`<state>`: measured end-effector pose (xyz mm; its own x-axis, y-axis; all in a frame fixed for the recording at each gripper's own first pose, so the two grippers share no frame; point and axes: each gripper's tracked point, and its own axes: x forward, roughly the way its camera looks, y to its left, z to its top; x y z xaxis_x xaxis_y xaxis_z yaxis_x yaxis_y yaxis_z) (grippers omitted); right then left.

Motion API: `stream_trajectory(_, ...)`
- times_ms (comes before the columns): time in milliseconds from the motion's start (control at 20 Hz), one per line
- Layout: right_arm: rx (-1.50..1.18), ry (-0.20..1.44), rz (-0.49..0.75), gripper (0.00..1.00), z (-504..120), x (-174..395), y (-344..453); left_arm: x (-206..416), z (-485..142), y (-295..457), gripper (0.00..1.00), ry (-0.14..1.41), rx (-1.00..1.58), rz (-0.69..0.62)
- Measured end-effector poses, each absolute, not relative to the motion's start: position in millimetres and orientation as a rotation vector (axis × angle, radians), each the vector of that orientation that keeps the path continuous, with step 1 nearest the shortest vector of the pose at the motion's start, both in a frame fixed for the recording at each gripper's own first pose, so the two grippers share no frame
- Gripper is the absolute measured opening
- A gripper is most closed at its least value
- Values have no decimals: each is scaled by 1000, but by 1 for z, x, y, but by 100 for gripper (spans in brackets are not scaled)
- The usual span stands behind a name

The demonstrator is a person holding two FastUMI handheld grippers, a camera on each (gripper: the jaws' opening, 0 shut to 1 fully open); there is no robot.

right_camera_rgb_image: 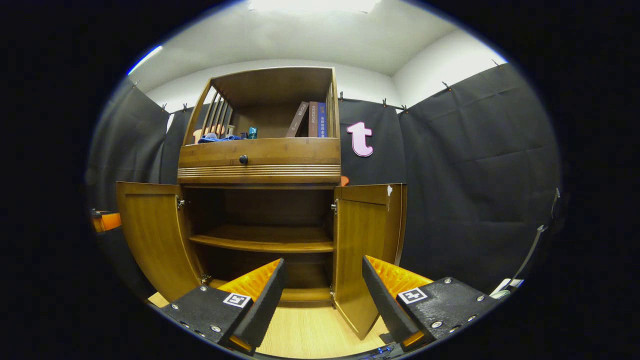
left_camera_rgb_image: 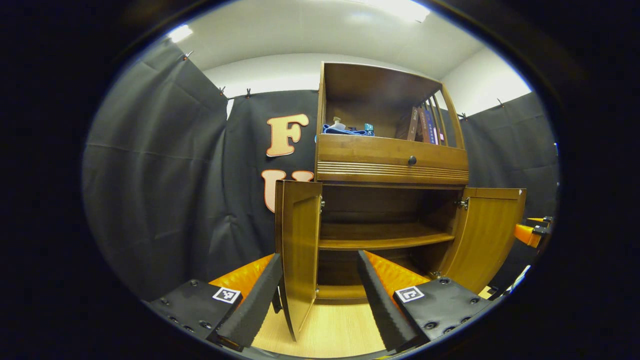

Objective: Open the right door of the double-door shoe cabinet with the right hand, and open the left door with the left hand.

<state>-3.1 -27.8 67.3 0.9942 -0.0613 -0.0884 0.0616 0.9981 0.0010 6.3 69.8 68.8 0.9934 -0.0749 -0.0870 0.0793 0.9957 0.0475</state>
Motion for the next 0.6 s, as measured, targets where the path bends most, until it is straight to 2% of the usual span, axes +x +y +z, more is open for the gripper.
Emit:
stream_trajectory(50, 10, 90, -57, 98, 68, -4, -27, 6, 68, 72, 94, 90, 50, -73)
stream_trajectory(350, -3, 95, -44, 98, 68, -2, -27, 1, 71, 76, 93, 79, 65, -47)
stream_trajectory(500, -14, 100, -48, 85, 65, -3, -31, -3, 65, 74, 94, 87, 70, -49)
stream_trajectory(550, -17, 102, -50, 92, 65, -4, -32, -2, 63, 74, 94, 92, 66, -51)
stream_trajectory(600, -21, 102, -52, 92, 65, -5, -32, -2, 62, 72, 94, 96, 60, -54)
